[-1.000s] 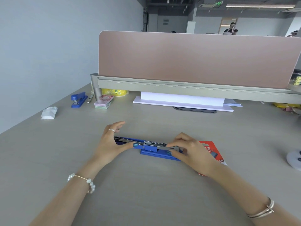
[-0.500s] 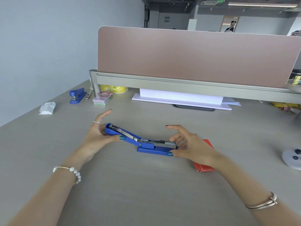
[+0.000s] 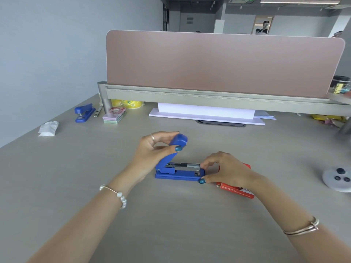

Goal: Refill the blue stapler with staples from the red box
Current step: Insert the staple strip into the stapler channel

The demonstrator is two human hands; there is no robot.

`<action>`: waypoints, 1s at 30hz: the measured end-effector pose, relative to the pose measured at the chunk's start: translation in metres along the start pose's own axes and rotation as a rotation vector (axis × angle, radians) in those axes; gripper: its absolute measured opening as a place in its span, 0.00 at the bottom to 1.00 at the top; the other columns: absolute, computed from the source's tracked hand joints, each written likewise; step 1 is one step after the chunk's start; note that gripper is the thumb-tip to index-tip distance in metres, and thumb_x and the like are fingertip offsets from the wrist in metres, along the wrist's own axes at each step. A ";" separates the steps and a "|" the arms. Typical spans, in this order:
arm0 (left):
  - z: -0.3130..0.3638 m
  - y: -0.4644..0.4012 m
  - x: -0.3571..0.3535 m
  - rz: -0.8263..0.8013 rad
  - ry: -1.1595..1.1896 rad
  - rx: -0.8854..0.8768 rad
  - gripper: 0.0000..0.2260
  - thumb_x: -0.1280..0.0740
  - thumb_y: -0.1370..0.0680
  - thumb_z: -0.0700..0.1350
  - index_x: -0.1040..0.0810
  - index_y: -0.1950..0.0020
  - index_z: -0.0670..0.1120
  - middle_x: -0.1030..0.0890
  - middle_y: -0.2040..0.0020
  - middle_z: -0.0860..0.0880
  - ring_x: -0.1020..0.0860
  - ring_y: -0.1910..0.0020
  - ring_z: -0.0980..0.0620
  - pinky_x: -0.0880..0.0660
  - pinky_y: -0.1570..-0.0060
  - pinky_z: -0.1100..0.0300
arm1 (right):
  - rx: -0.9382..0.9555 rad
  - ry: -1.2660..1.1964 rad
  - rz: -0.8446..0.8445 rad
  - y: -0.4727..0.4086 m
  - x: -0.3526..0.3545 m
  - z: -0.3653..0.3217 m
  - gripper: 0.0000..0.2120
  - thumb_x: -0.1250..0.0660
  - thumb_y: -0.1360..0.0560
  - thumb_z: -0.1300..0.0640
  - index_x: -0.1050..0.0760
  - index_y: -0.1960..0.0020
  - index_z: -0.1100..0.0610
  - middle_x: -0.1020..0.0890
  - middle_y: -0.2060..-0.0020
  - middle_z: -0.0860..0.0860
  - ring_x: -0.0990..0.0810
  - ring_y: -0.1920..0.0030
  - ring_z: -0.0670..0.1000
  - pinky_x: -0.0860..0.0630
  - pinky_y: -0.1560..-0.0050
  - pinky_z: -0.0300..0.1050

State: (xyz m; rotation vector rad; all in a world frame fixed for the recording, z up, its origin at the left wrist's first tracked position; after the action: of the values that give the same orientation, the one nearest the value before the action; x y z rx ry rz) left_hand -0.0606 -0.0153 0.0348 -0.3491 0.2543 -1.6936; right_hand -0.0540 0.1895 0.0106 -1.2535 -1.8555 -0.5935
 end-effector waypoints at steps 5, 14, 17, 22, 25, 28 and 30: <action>-0.017 -0.001 -0.028 -0.157 -0.276 0.028 0.16 0.26 0.32 0.41 0.19 0.52 0.62 0.16 0.52 0.54 0.19 0.54 0.54 0.25 0.51 0.61 | -0.026 -0.028 0.012 -0.001 -0.001 0.002 0.10 0.25 0.36 0.54 0.21 0.56 0.48 0.19 0.56 0.46 0.24 0.56 0.40 0.29 0.60 0.28; -0.016 0.000 -0.038 -0.239 -0.467 -0.002 0.14 0.26 0.32 0.47 0.21 0.50 0.63 0.21 0.53 0.63 0.25 0.47 0.61 0.31 0.48 0.67 | -0.056 -0.034 -0.005 0.000 -0.001 0.004 0.09 0.25 0.36 0.53 0.23 0.59 0.47 0.21 0.59 0.43 0.23 0.58 0.41 0.32 0.61 0.29; -0.016 0.000 -0.037 -0.247 -0.492 -0.019 0.14 0.26 0.31 0.47 0.21 0.49 0.62 0.22 0.54 0.64 0.25 0.48 0.62 0.31 0.50 0.70 | -0.053 -0.035 -0.009 0.000 -0.001 0.002 0.09 0.25 0.36 0.54 0.24 0.60 0.46 0.21 0.60 0.42 0.24 0.58 0.40 0.33 0.62 0.29; -0.016 0.001 -0.041 -0.273 -0.598 -0.096 0.14 0.27 0.30 0.46 0.19 0.46 0.56 0.24 0.56 0.67 0.26 0.49 0.59 0.32 0.51 0.71 | -0.057 -0.041 0.001 0.001 0.000 0.004 0.09 0.25 0.36 0.53 0.22 0.59 0.48 0.20 0.58 0.45 0.23 0.58 0.40 0.30 0.63 0.27; -0.017 0.001 -0.045 -0.300 -0.664 -0.129 0.14 0.28 0.30 0.44 0.19 0.45 0.53 0.25 0.57 0.66 0.27 0.49 0.55 0.35 0.53 0.74 | -0.051 -0.044 -0.003 0.001 0.000 0.005 0.09 0.25 0.36 0.54 0.21 0.58 0.50 0.19 0.57 0.46 0.22 0.58 0.41 0.29 0.63 0.25; -0.017 0.001 -0.047 -0.315 -0.673 -0.132 0.14 0.28 0.30 0.43 0.19 0.45 0.52 0.24 0.57 0.62 0.27 0.49 0.54 0.36 0.53 0.75 | -0.052 -0.047 0.005 0.001 -0.001 0.005 0.09 0.25 0.36 0.55 0.21 0.58 0.50 0.19 0.58 0.45 0.22 0.59 0.41 0.29 0.63 0.26; -0.018 0.003 -0.046 -0.311 -0.668 -0.128 0.14 0.28 0.30 0.43 0.19 0.45 0.52 0.23 0.57 0.61 0.27 0.50 0.54 0.35 0.53 0.73 | -0.050 -0.037 0.009 0.002 -0.002 0.005 0.09 0.25 0.36 0.54 0.21 0.57 0.50 0.19 0.58 0.45 0.23 0.58 0.42 0.30 0.61 0.29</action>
State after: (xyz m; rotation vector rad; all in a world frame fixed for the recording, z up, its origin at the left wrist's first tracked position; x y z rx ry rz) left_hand -0.0584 0.0295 0.0129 -1.0637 -0.1985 -1.7623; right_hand -0.0534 0.1931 0.0056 -1.3134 -1.8749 -0.6189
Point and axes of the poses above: each hand's wrist, its own y-axis away from the middle knuckle, its own x-axis out of the back of the hand, z = x × y, the point moved 4 cm from there along -y, towards the middle knuckle
